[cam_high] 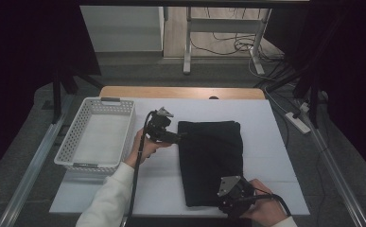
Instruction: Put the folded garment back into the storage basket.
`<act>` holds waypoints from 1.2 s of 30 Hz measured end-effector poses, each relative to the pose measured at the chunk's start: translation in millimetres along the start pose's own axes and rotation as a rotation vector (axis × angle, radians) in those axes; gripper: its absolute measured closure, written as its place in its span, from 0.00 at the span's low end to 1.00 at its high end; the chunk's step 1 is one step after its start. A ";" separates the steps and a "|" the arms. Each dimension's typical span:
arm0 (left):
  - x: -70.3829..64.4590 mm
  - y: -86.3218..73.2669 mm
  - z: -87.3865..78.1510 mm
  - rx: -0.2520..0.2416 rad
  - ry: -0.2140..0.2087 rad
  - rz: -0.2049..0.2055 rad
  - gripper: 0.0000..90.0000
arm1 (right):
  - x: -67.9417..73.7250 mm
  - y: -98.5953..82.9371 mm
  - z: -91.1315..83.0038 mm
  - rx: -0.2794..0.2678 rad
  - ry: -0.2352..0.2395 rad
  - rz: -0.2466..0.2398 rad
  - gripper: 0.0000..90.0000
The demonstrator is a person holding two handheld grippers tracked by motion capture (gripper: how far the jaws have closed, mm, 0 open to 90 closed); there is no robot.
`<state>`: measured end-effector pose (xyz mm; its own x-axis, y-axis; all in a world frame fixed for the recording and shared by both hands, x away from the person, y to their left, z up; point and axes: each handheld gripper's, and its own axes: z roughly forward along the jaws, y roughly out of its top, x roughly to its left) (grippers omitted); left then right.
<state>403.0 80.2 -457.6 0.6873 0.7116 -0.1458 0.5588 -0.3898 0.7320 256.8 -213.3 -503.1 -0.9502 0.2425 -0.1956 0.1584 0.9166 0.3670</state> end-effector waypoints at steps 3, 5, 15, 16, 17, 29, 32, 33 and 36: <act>-0.2 -0.2 0.3 0.004 0.001 0.003 0.14 | -1.0 -0.4 -1.0 -0.005 -0.017 0.003 0.25; -0.7 -0.2 0.5 0.002 0.002 0.001 0.14 | -1.1 0.5 -1.1 0.003 -0.022 -0.001 0.26; -1.1 -0.3 0.4 0.002 0.002 0.004 0.14 | -1.4 0.0 -2.8 -0.007 -0.087 0.002 0.56; -1.0 -0.3 0.4 0.002 0.002 0.004 0.14 | -1.4 -0.2 -2.4 -0.009 -0.101 0.000 0.59; -1.0 -0.3 0.4 0.002 0.003 0.004 0.14 | -1.5 -0.2 -2.4 -0.008 -0.104 0.000 0.61; 0.0 -0.4 0.2 0.003 0.005 0.002 0.14 | -15.4 -9.9 -9.1 -0.100 -0.058 0.126 0.84; 0.6 -0.6 0.8 0.001 0.007 -0.006 0.14 | -17.4 -11.5 -12.7 -0.131 -0.046 0.147 0.85; 0.8 -0.6 0.7 0.001 0.008 -0.006 0.14 | -17.6 -11.9 -14.2 -0.140 -0.043 0.157 0.85; 1.4 -0.8 0.6 0.000 0.010 -0.010 0.14 | -20.1 -14.8 -22.1 -0.204 -0.023 0.197 0.85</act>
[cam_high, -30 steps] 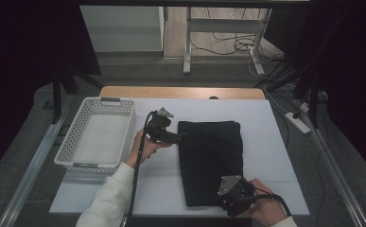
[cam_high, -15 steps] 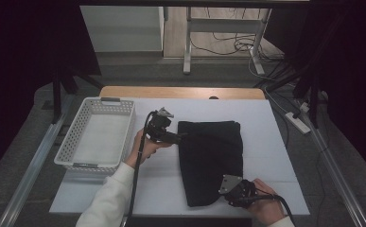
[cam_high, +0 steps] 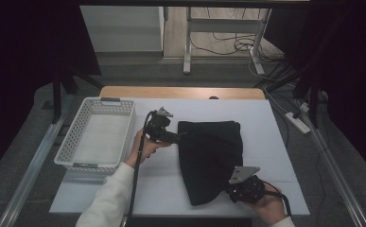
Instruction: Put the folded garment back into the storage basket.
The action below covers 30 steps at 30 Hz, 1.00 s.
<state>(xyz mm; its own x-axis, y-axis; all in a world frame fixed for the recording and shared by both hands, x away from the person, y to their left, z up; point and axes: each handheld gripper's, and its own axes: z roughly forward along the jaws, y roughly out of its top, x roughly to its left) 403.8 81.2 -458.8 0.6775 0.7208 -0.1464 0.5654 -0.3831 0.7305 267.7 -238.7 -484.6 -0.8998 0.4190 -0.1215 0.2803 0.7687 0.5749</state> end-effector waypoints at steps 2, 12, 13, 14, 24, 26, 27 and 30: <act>0.6 0.0 -0.4 0.001 0.002 0.002 0.14 | -1.4 0.3 -5.5 -0.032 0.008 0.020 0.85; 1.9 0.2 1.1 -0.003 0.007 -0.004 0.14 | 7.3 4.6 -13.0 -0.109 0.081 0.045 0.86; 1.8 0.5 2.2 -0.005 0.008 -0.006 0.14 | 8.0 4.5 -13.1 -0.110 0.083 0.045 0.86; 1.8 1.0 3.6 -0.003 0.007 -0.005 0.14 | 8.9 4.1 -12.9 -0.111 0.085 0.047 0.86; 1.7 7.3 25.7 0.035 -0.009 -0.002 0.14 | 8.7 -6.4 -7.5 -0.131 0.102 0.104 0.86; 3.7 8.5 30.7 0.043 -0.010 -0.007 0.14 | 7.7 -9.0 -6.2 -0.139 0.110 0.120 0.86; 5.3 9.2 33.8 0.046 -0.009 -0.012 0.14 | 7.3 -9.6 -5.6 -0.140 0.113 0.123 0.86; 9.3 10.3 40.2 0.061 -0.003 -0.014 0.14 | 6.4 -11.9 -3.5 -0.146 0.122 0.138 0.86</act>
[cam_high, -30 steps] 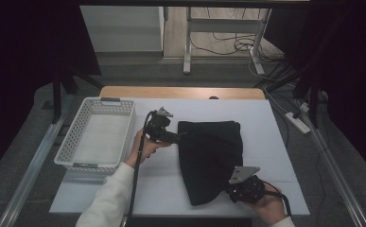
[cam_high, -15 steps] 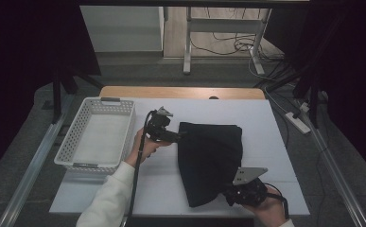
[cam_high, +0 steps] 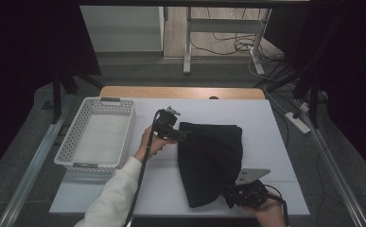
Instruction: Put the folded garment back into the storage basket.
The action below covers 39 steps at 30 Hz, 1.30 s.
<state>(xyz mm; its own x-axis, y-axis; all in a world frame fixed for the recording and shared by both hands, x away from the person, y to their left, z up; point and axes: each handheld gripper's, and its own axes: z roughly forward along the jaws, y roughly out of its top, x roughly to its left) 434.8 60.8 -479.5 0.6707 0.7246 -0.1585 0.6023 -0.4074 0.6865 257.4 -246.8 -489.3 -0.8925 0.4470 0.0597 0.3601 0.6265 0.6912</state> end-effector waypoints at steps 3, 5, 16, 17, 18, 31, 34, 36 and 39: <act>5.1 1.5 6.0 0.006 0.005 -0.014 0.14 | 0.9 -1.3 -0.2 -0.004 -0.008 0.003 0.85; 8.5 2.6 10.3 0.012 0.011 -0.022 0.14 | 2.0 -1.5 -0.2 -0.002 -0.017 -0.002 0.85; 18.3 10.0 27.9 0.049 0.026 -0.025 0.11 | 4.5 -2.7 0.4 -0.001 -0.041 0.004 0.85; 19.5 10.2 29.5 0.050 0.026 -0.024 0.12 | 4.3 -2.7 0.5 -0.002 -0.040 0.005 0.85; 20.0 10.4 30.6 0.051 0.028 -0.023 0.12 | 4.3 -2.9 0.6 -0.003 -0.040 0.007 0.85; 26.3 12.3 44.1 0.046 0.084 -0.025 0.13 | 5.9 -5.7 1.9 0.003 -0.056 0.003 0.85; 26.5 13.1 44.1 0.030 0.112 -0.030 0.11 | 6.3 -5.8 2.2 0.006 -0.057 0.003 0.85; 26.5 13.8 43.8 0.026 0.123 -0.024 0.10 | 6.3 -5.9 2.3 0.009 -0.057 0.004 0.85; 25.7 15.1 44.7 0.027 0.130 -0.009 0.10 | 6.1 -6.1 2.7 0.011 -0.057 0.003 0.85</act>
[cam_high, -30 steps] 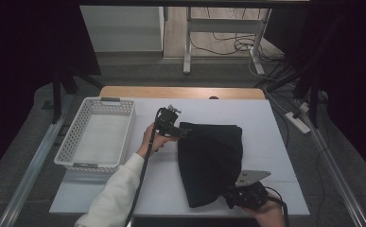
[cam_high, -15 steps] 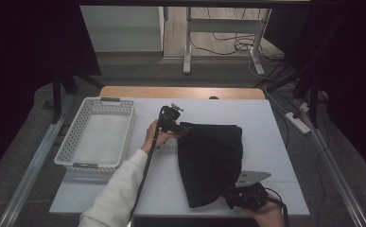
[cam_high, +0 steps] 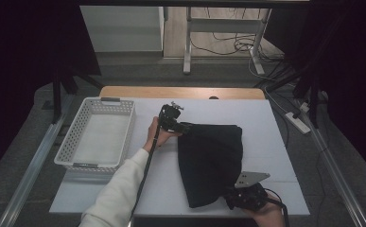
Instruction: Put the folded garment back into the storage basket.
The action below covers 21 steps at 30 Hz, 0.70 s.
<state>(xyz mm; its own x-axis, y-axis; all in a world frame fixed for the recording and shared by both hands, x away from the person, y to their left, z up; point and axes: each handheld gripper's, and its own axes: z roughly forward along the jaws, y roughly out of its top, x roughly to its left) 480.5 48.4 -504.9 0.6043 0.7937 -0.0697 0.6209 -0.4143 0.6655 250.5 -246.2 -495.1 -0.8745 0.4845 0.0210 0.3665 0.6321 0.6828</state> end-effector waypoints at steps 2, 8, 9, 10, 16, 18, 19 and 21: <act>-0.1 1.4 1.5 0.005 -0.011 0.007 0.09 | -0.1 -0.1 0.2 0.003 0.001 0.001 0.85; 2.1 6.3 8.1 0.020 -0.038 0.013 0.11 | -0.6 -0.2 0.6 0.004 0.003 0.002 0.85; 3.0 7.3 9.8 0.027 -0.048 0.009 0.11 | -0.7 -0.1 0.6 0.004 0.003 0.002 0.85; 4.3 8.1 12.0 0.034 -0.052 0.004 0.11 | -0.7 -0.1 0.6 0.005 0.004 0.003 0.85; 8.6 8.7 23.8 0.067 -0.062 -0.021 0.09 | -0.8 -0.2 0.9 0.008 0.004 0.004 0.85; 10.0 8.5 26.2 0.070 -0.074 -0.034 0.09 | -0.8 -0.2 1.0 0.007 0.004 0.005 0.85; 10.5 8.4 26.9 0.074 -0.080 -0.033 0.09 | -0.8 -0.2 1.0 0.006 0.004 0.004 0.85; 10.3 8.3 28.6 0.085 -0.086 -0.033 0.09 | -0.9 -0.3 1.1 0.007 0.004 0.004 0.85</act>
<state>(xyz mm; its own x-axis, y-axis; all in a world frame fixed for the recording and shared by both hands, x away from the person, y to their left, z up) 506.2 40.4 -521.3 0.6209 0.7681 -0.1562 0.6789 -0.4274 0.5970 251.6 -246.1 -496.2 -0.8744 0.4845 0.0267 0.3722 0.6344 0.6775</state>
